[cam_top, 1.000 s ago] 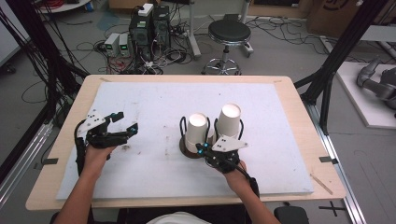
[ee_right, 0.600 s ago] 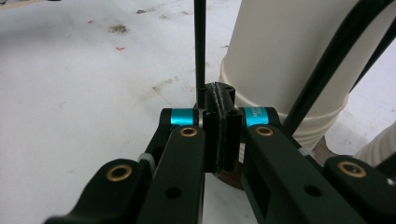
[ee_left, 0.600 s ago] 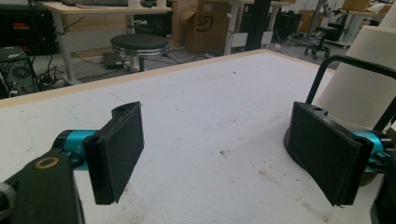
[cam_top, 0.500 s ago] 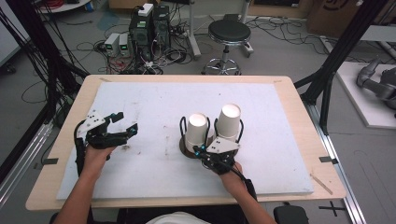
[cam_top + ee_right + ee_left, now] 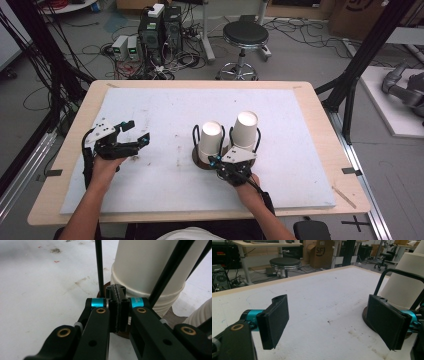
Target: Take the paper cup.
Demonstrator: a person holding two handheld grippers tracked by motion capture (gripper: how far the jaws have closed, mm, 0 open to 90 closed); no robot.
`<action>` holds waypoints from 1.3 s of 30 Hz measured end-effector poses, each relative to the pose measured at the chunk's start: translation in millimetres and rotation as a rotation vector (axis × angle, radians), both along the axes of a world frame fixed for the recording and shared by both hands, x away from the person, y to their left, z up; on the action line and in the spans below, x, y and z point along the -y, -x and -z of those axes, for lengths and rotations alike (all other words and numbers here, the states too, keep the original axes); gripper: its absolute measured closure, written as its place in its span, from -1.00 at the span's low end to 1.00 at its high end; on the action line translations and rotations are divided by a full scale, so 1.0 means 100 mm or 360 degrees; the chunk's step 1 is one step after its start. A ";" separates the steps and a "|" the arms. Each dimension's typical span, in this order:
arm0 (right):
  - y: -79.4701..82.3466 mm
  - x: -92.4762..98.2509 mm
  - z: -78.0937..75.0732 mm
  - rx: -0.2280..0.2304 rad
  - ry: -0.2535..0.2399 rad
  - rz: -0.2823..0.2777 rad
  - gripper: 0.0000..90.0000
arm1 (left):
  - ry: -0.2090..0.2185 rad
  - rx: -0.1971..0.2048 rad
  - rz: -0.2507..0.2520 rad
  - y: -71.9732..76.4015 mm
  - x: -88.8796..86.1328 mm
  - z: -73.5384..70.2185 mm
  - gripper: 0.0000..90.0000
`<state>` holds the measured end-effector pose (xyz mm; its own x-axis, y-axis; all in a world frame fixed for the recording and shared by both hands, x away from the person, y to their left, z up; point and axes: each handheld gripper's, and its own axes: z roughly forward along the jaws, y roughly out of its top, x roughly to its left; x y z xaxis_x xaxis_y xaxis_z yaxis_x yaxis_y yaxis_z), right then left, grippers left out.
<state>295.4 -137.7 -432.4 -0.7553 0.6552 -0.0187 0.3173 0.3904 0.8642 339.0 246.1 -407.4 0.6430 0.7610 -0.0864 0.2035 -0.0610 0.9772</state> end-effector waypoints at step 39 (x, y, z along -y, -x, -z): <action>-0.02 -0.09 0.05 -0.0130 -0.0068 0.0168 1.00 | 0.0103 0.0042 0.0361 -0.15 0.70 -0.42 -0.58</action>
<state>297.6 -128.3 -437.2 -0.6799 0.7300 0.0694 0.4244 0.3146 0.8491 353.8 176.3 -365.0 0.7995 0.5902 -0.1114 0.1662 -0.0391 0.9853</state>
